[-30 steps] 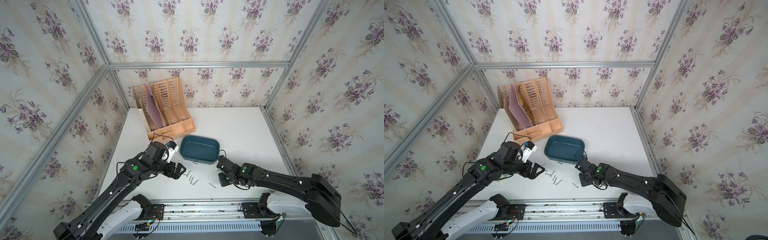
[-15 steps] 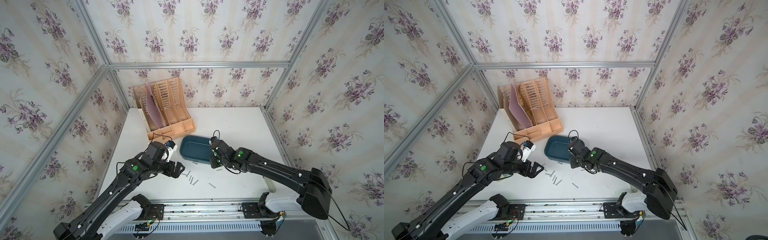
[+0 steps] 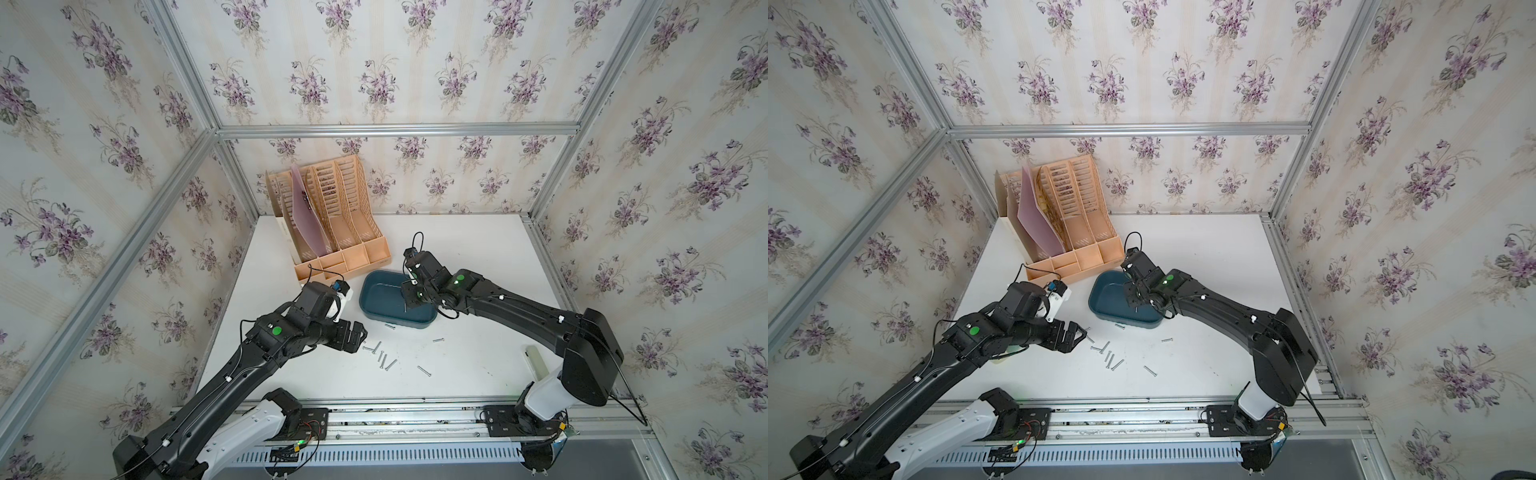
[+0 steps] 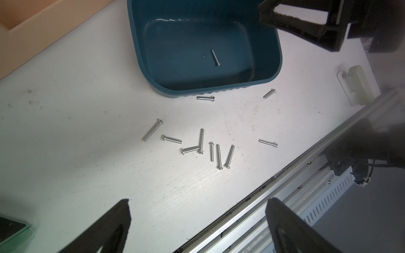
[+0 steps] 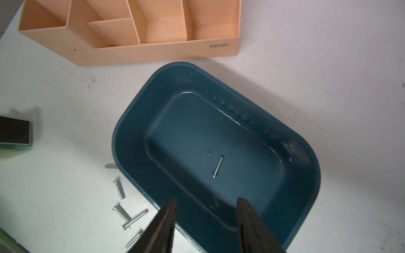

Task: Put the screws on the desktop into the storage box
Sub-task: Place the screw in the storage box, then pick up the screw from the center of the board.

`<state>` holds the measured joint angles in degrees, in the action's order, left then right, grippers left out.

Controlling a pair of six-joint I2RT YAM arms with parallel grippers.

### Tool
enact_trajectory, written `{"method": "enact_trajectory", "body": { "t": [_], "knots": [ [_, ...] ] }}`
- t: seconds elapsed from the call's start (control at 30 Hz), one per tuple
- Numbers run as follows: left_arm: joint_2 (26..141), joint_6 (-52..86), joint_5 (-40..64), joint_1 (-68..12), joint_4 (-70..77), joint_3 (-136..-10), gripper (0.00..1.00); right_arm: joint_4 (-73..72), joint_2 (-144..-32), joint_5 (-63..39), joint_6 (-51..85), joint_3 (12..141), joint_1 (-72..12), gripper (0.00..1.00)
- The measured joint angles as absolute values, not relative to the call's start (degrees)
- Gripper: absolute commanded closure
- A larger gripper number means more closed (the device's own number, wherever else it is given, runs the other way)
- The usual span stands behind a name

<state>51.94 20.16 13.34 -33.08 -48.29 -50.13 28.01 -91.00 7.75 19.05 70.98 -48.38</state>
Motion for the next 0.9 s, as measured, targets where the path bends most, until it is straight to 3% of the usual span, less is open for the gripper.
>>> {"method": "enact_trajectory", "body": {
  "t": [0.3, 0.7, 0.9],
  "knots": [
    [54.3, 21.0, 11.8, -33.1, -48.5, -50.2, 0.01, 28.5, -83.9, 3.0, 17.6, 67.2, -48.1, 0.23],
    [67.6, 23.5, 6.8, -33.1, -48.4, -51.2, 0.0, 29.9, -70.3, -12.1, 16.6, 56.4, -48.3, 0.11],
    [74.4, 24.4, 4.1, -33.1, -48.1, -52.4, 0.07, 29.5, -65.2, -15.2, 17.0, 51.2, -48.7, 0.07]
  ]
}}
